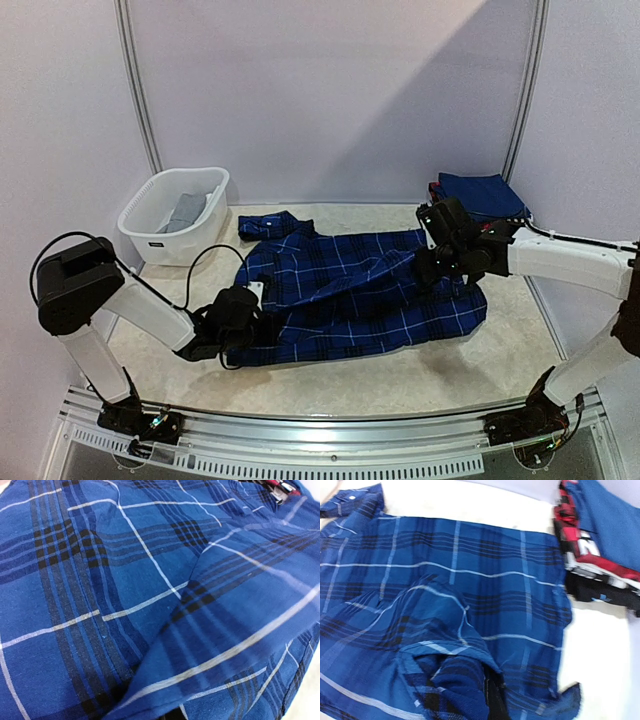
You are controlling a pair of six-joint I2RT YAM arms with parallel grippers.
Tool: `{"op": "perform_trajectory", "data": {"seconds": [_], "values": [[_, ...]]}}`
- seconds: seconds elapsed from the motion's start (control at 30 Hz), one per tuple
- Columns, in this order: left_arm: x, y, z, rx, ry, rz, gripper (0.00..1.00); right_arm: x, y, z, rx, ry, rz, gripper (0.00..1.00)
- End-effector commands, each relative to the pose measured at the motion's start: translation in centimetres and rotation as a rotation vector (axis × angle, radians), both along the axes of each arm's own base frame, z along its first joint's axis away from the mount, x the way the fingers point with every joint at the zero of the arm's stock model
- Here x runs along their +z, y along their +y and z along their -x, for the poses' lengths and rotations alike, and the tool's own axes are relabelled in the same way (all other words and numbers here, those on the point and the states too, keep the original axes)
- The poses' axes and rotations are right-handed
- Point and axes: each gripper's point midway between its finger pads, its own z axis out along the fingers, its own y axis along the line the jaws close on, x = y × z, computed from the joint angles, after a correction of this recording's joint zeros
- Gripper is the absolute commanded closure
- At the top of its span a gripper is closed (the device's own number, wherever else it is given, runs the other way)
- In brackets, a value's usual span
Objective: Fold and stack the mixed laundry pile
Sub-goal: Adjust the 1/3-folded shirt at the center of the board.
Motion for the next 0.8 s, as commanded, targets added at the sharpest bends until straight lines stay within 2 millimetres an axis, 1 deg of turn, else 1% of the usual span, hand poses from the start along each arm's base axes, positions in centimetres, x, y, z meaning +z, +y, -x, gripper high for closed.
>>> {"op": "perform_trajectory", "data": {"seconds": [0.0, 0.07, 0.17, 0.23, 0.37, 0.4, 0.47, 0.5, 0.53, 0.57, 0.63, 0.67, 0.7, 0.73, 0.77], "values": [[0.2, 0.8, -0.5, 0.036, -0.018, 0.02, 1.0, -0.5, -3.9, 1.8, -0.075, 0.013, 0.19, 1.0], [0.3, 1.0, -0.4, 0.035, -0.019, 0.025, 1.0, -1.4, -4.7, 2.6, -0.102, 0.026, 0.215, 1.0], [0.4, 0.9, -0.3, 0.031, -0.018, 0.032, 1.0, -2.6, -5.2, 3.5, -0.117, 0.037, 0.249, 1.0], [0.5, 0.7, -0.2, 0.023, -0.013, 0.045, 1.0, -3.1, -5.6, 4.0, -0.128, 0.041, 0.294, 1.0], [1.4, 0.3, 0.3, 0.003, -0.019, 0.069, 1.0, -4.3, -6.4, 5.1, -0.175, 0.069, 0.355, 1.0], [1.7, 0.4, 0.4, 0.003, -0.026, 0.071, 0.98, -5.0, -6.5, 5.4, -0.179, 0.088, 0.357, 1.0], [2.4, 0.6, 0.7, 0.005, -0.044, 0.073, 0.94, -6.1, -6.3, 6.1, -0.18, 0.124, 0.326, 0.96], [3.2, 0.6, 0.8, 0.006, -0.061, 0.08, 0.92, -6.8, -5.7, 6.6, -0.165, 0.15, 0.281, 0.9], [3.7, 0.6, 0.9, 0.003, -0.074, 0.079, 0.9, -7.4, -5.2, 7.0, -0.147, 0.174, 0.247, 0.79], [4.3, 0.6, 1.0, 0.003, -0.088, 0.077, 0.89, -7.7, -4.8, 7.5, -0.128, 0.194, 0.2, 0.63], [5.4, 0.9, 1.2, 0.005, -0.117, 0.054, 0.85, -8.2, -3.1, 8.6, -0.056, 0.247, 0.09, 0.39], [6.0, 0.9, 1.3, 0.006, -0.134, 0.047, 0.83, -7.8, -2.0, 9.3, -0.008, 0.262, 0.014, 0.28], [6.8, 1.1, 1.3, 0.011, -0.154, 0.041, 0.81, -7.8, -0.9, 10.0, 0.045, 0.287, -0.049, 0.21], [7.6, 1.3, 1.4, 0.015, -0.175, 0.039, 0.79, -7.6, 0.0, 10.9, 0.096, 0.306, -0.116, 0.16], [8.3, 1.5, 1.4, 0.022, -0.195, 0.035, 0.77, -6.7, 1.2, 11.7, 0.155, 0.311, -0.194, 0.11]]}}
